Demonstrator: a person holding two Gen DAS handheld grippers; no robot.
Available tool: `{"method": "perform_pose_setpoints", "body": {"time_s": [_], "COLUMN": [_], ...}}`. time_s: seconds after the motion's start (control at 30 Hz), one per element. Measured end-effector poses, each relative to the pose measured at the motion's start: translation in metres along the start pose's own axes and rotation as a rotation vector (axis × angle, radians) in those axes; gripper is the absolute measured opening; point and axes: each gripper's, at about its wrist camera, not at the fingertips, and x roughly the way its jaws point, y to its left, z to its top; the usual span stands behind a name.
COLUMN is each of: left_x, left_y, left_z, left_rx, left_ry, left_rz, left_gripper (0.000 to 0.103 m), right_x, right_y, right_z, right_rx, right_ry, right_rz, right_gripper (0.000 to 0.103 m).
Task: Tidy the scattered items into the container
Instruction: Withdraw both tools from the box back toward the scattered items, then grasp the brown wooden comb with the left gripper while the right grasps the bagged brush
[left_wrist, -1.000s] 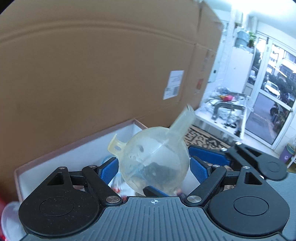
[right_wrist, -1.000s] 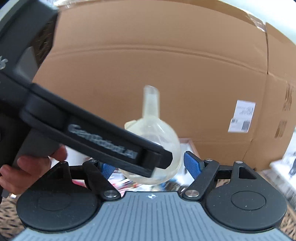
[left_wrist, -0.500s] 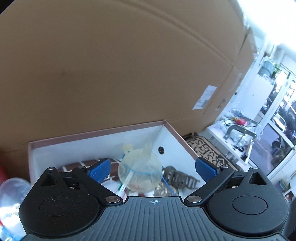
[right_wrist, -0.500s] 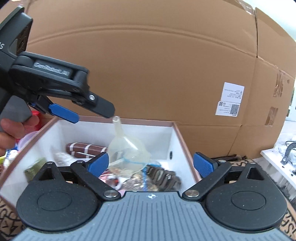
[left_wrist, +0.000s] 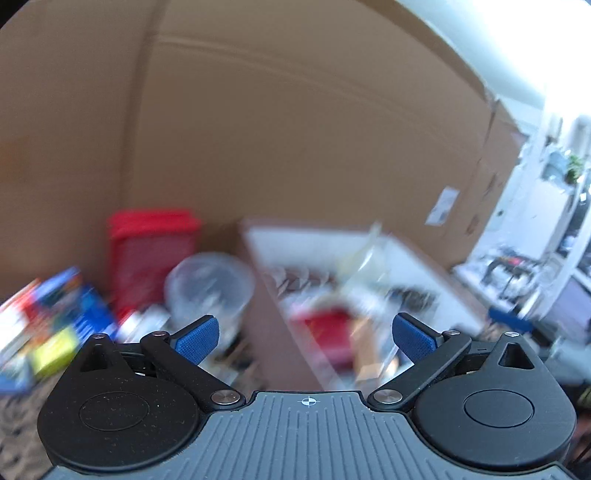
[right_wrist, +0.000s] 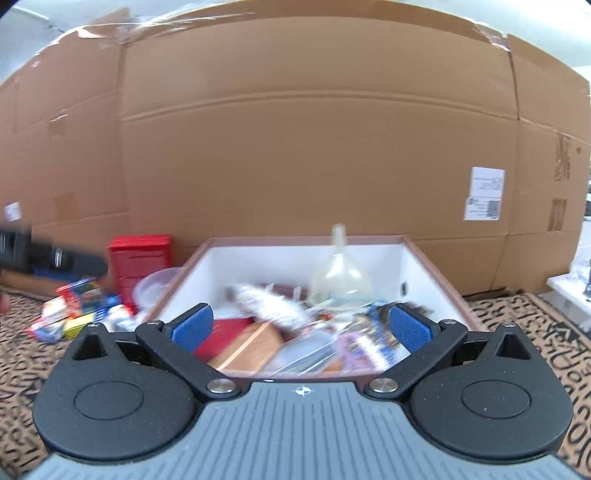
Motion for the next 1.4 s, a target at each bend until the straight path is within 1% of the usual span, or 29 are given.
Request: {"method": "perform_pose_setpoints", "body": {"time_s": [0.13,0.27,0.33,0.43,0.6,0.67,0.77,0.83,0.97,1.07,1.27,1.4], "left_x": [-0.033,-0.068,-0.083,-0.098,-0.107,-0.107,-0.100,-0.094,-0.082,-0.072,-0.052,-0.040], "left_y": [0.018,0.036,0.043,0.051,0.062,0.067,0.080,0.088,0.100,0.106,0.117,0.127], "left_z": [-0.038,-0.063,-0.073,-0.083,-0.095,-0.099,-0.104,-0.106,-0.107,-0.105,-0.098,-0.092], "left_rx": [0.000,-0.011,-0.025,-0.042,-0.045,-0.055,-0.101,-0.127,-0.133,-0.125,-0.117,-0.120], "left_ry": [0.009,-0.022,-0.036,-0.045,-0.046,-0.033,0.000,0.017,0.037,0.048,0.072,0.088], "left_rz": [0.101,0.191,0.219,0.241,0.290,0.307,0.324,0.330,0.347,0.363,0.365,0.369], "left_gripper": [0.103,0.103,0.103,0.103,0.103,0.103,0.103,0.103,0.103,0.103,0.103,0.103], "right_x": [-0.022,-0.035,-0.038,-0.041,-0.034,-0.029,-0.023,-0.019,-0.010,0.000,0.024,0.037], "right_y": [0.029,0.061,0.077,0.098,0.124,0.130,0.136,0.139,0.146,0.148,0.151,0.159], "right_z": [-0.005,-0.015,-0.021,-0.029,-0.039,-0.042,-0.046,-0.048,-0.049,-0.048,-0.044,-0.043], "right_rx": [-0.014,-0.026,-0.041,-0.052,-0.042,-0.029,0.004,0.024,0.025,0.042,0.097,0.086], "right_ry": [-0.021,0.012,0.037,0.074,0.125,0.156,0.181,0.189,0.211,0.227,0.281,0.290], "right_rz": [0.068,0.159,0.206,0.275,0.285,0.285,0.284,0.265,0.230,0.255,0.330,0.336], "right_gripper": [0.102,0.102,0.102,0.102,0.102,0.102,0.102,0.102,0.102,0.102,0.102,0.102]}}
